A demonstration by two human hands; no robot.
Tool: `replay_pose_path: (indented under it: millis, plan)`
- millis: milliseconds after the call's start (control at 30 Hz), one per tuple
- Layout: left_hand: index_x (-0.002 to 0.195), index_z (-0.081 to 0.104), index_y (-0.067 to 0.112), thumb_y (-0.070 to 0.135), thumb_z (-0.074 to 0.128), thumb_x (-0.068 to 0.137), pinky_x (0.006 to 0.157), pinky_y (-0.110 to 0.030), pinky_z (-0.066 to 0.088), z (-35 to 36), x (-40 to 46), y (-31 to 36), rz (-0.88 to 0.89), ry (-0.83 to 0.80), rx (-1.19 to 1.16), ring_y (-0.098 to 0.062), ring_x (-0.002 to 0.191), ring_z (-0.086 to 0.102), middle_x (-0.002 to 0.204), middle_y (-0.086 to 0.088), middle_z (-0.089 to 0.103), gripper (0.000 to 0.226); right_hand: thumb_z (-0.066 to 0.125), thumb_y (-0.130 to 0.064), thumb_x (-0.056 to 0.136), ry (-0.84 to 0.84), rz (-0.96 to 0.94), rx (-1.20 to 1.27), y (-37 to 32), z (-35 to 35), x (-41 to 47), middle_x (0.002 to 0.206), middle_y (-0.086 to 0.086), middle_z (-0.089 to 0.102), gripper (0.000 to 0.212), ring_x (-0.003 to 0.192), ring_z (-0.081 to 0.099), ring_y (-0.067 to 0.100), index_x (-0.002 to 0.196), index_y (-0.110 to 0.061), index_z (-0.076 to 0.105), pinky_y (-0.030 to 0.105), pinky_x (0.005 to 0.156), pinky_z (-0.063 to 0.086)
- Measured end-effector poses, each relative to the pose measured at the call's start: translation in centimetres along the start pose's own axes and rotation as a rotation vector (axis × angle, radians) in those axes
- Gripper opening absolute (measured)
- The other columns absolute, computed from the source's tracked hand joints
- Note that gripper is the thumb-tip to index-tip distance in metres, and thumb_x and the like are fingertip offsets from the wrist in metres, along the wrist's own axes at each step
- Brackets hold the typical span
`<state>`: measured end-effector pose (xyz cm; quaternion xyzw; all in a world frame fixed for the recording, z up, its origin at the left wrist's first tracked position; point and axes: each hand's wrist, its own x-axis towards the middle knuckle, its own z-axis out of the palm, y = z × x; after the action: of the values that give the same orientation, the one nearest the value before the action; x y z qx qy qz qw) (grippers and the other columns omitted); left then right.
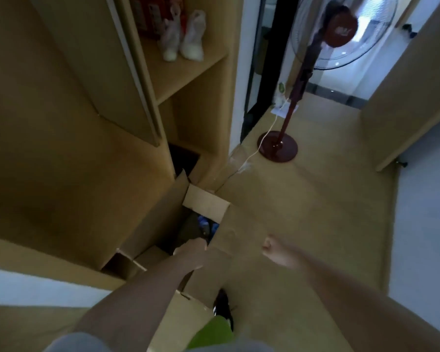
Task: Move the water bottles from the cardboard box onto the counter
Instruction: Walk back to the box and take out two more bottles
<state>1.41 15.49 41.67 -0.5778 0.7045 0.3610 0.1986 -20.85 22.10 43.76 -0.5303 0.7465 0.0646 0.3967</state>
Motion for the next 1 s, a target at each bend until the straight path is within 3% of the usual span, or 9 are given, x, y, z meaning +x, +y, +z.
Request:
replay_pose_path:
  millis: [67, 133, 467, 633, 733, 800, 933, 1000]
  plan:
    - [0.128, 0.057, 0.013, 0.027, 0.045, 0.098, 0.097, -0.039, 0.048, -0.6, 2.1, -1.1, -0.068, 0.024, -0.030, -0.028, 0.114, 0.058, 0.126, -0.009, 0.059, 0.035, 0.046, -0.020, 0.097, -0.013, 0.006, -0.048, -0.7, -0.9, 2.6, 0.055, -0.003, 0.037, 0.036, 0.050, 0.037, 0.013, 0.062, -0.021, 0.038, 0.029, 0.052, 0.029]
    - [0.127, 0.058, 0.011, 0.025, 0.043, 0.099, 0.096, -0.038, 0.049, -1.4, 4.2, -1.9, -0.110, 0.035, -0.084, -0.028, 0.114, 0.058, 0.126, -0.011, 0.060, 0.034, 0.046, -0.022, 0.095, -0.070, -0.044, -0.106, -2.3, -2.3, 5.2, 0.053, -0.004, 0.034, 0.036, 0.045, 0.031, 0.011, 0.060, -0.022, 0.036, 0.027, 0.049, 0.024]
    - [0.117, 0.059, 0.011, 0.019, 0.040, 0.099, 0.078, -0.031, 0.047, -2.4, 8.2, -8.2, -0.349, 0.040, -0.313, -0.025, 0.104, 0.059, 0.119, -0.011, 0.061, 0.027, 0.044, -0.023, 0.099, -0.348, -0.226, -0.267, -9.1, -3.4, 16.6, 0.077, 0.005, 0.046, 0.019, 0.067, 0.042, 0.017, 0.088, -0.013, 0.054, 0.030, 0.063, 0.035]
    - [0.111, 0.061, 0.012, 0.019, 0.039, 0.099, 0.071, -0.029, 0.044, -2.1, 10.7, -10.2, -0.474, 0.090, -0.420, -0.017, 0.085, 0.052, 0.112, -0.009, 0.063, 0.026, 0.042, -0.022, 0.099, -0.422, -0.326, -0.402, -11.9, -2.1, 22.3, 0.065, 0.003, 0.036, 0.029, 0.060, 0.035, 0.018, 0.071, -0.014, 0.040, 0.033, 0.063, 0.030]
    - [0.114, 0.062, 0.013, 0.020, 0.038, 0.099, 0.066, -0.028, 0.042, -1.3, 12.6, -10.5, -0.517, 0.072, -0.426, -0.020, 0.088, 0.057, 0.112, -0.009, 0.065, 0.029, 0.041, -0.023, 0.098, -0.468, -0.384, -0.464, -12.8, -0.9, 25.8, 0.056, 0.000, 0.029, 0.038, 0.049, 0.027, 0.015, 0.062, -0.017, 0.032, 0.032, 0.058, 0.028]
    - [0.115, 0.061, 0.016, 0.021, 0.041, 0.098, 0.068, -0.028, 0.044, 0.1, 13.9, -10.3, -0.537, 0.051, -0.382, -0.022, 0.096, 0.062, 0.111, -0.007, 0.066, 0.027, 0.040, -0.022, 0.099, -0.493, -0.415, -0.504, -13.1, 0.2, 28.3, 0.062, 0.001, 0.036, 0.033, 0.052, 0.033, 0.016, 0.067, -0.015, 0.039, 0.031, 0.058, 0.030]
    - [0.111, 0.062, 0.021, 0.019, 0.046, 0.093, 0.073, -0.032, 0.045, 2.6, 17.1, -10.2, -0.521, 0.024, -0.264, -0.024, 0.102, 0.063, 0.111, -0.005, 0.066, 0.024, 0.039, -0.023, 0.100, -0.559, -0.482, -0.547, -13.3, 3.9, 32.7, 0.087, 0.005, 0.046, 0.018, 0.080, 0.047, 0.021, 0.095, -0.010, 0.050, 0.033, 0.071, 0.037]
    - [0.113, 0.062, 0.022, 0.018, 0.045, 0.093, 0.076, -0.032, 0.046, 4.1, 19.6, -10.8, -0.509, 0.007, -0.221, -0.026, 0.105, 0.063, 0.113, -0.006, 0.067, 0.027, 0.040, -0.023, 0.099, -0.576, -0.531, -0.527, -13.1, 6.9, 34.6, 0.088, 0.003, 0.046, 0.014, 0.080, 0.046, 0.018, 0.093, -0.013, 0.048, 0.028, 0.063, 0.034]
